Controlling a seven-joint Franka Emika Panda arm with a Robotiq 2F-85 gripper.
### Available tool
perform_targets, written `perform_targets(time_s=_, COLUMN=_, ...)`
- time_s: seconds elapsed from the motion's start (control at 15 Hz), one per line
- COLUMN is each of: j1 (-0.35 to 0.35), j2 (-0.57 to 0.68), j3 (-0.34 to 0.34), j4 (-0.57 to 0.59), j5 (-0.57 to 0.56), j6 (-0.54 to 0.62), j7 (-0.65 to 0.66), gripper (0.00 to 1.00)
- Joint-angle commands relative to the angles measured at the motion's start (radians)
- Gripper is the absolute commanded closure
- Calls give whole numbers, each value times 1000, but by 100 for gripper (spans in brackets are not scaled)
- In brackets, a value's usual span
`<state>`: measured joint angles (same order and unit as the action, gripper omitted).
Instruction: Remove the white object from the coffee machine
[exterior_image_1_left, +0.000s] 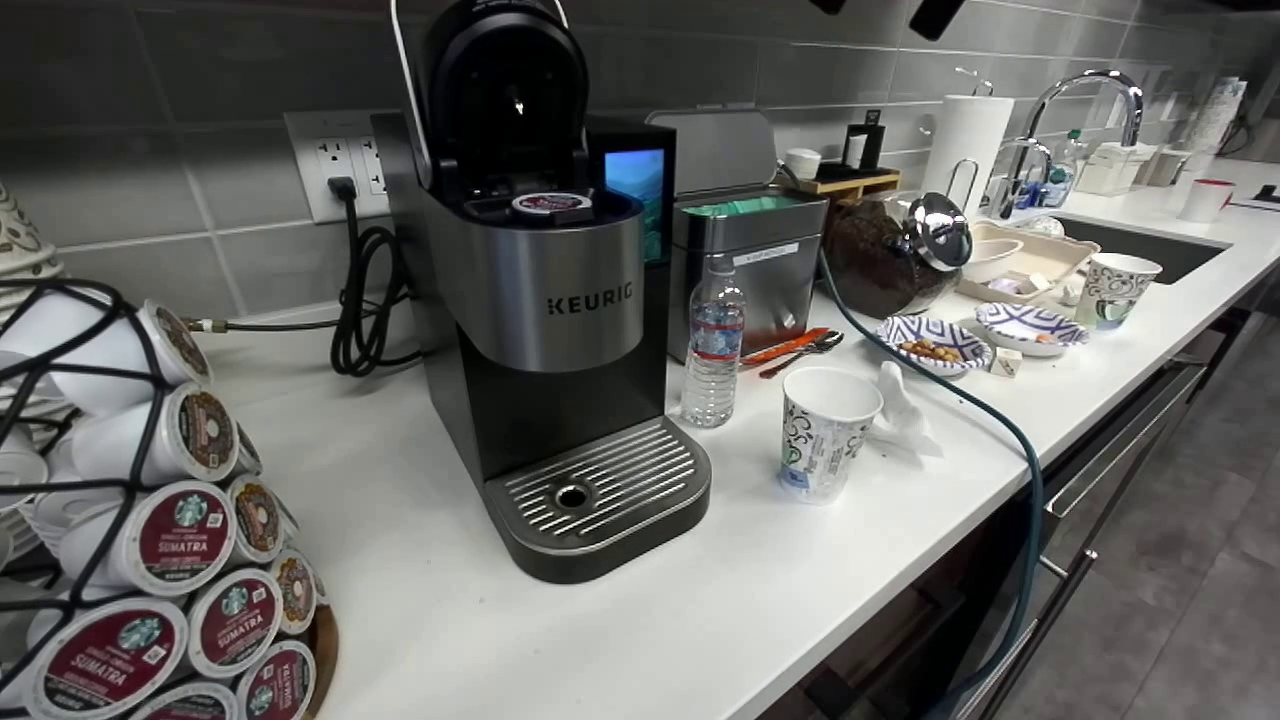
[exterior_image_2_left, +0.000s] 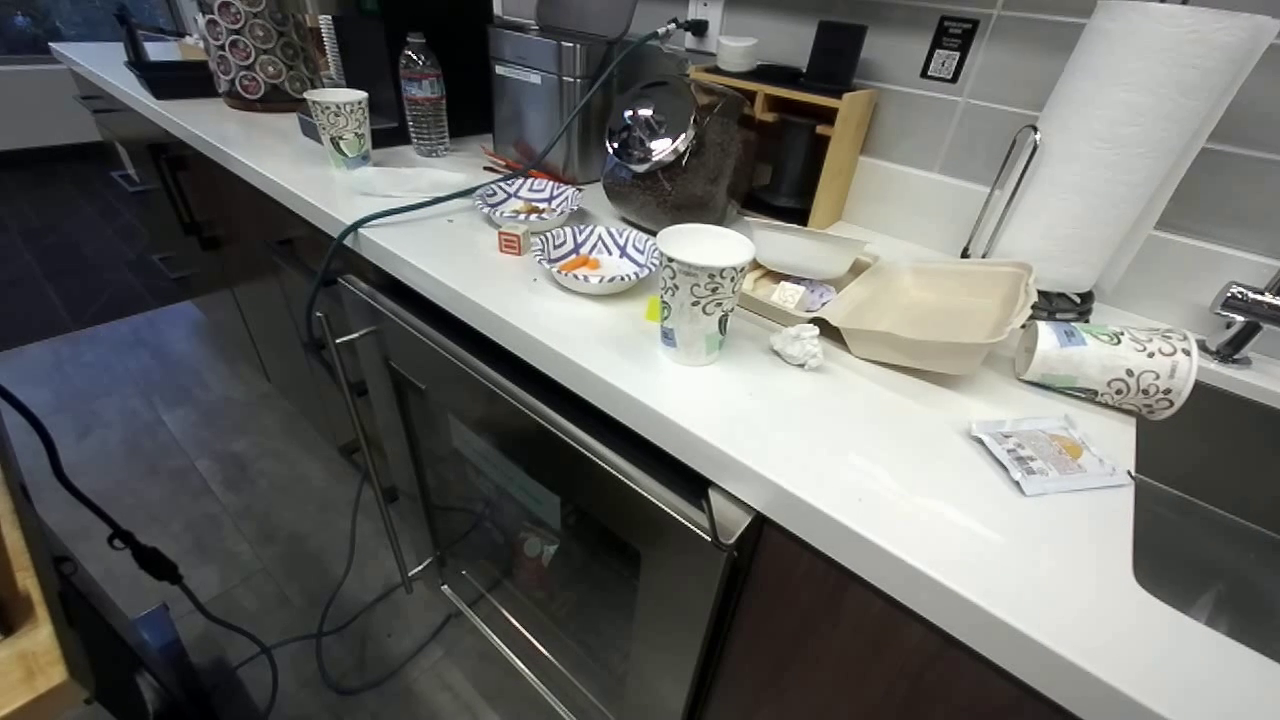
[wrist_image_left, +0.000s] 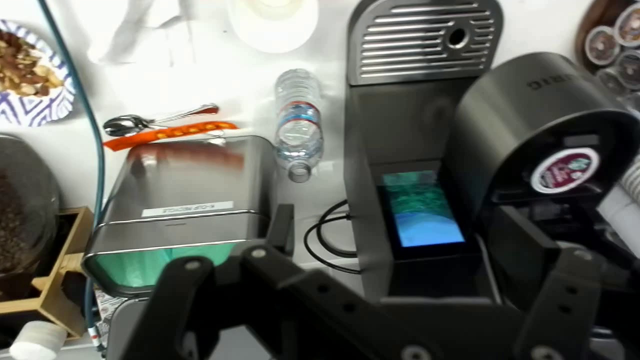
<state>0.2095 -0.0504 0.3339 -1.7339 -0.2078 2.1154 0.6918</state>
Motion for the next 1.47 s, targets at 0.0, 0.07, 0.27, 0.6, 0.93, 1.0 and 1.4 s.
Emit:
perform_targets(time_s=0.0, j1=70, j2=173, j3=38, j4=200, j5=-140, j6=1, j7=173, gripper=0)
perform_targets(time_s=0.07, j1=97, j2=217, j3=39, j4=256, j5=-178, j6=-22, j7=158, gripper=0)
perform_targets(time_s=0.27, j1=143, j2=191, j3=-1, j4=225, j5=-155, j6=-9, j7=129, gripper=0)
perform_targets(time_s=0.6, j1=149, j2=295, j3=33, j4=332, j5=-185, j6=-26, j7=130, gripper=0)
perform_targets(time_s=0.93, j1=149, j2=296, j3=32, j4=344, j5=-185, j6=-33, j7=128, gripper=0)
perform_targets(time_s=1.0, j1=149, j2=296, j3=32, j4=344, j5=-185, j6=-33, j7=128, gripper=0)
perform_targets(time_s=1.4, j1=248, j2=358, j3=-31, j4=429, j5=-197, j6=-48, j7=115, gripper=0)
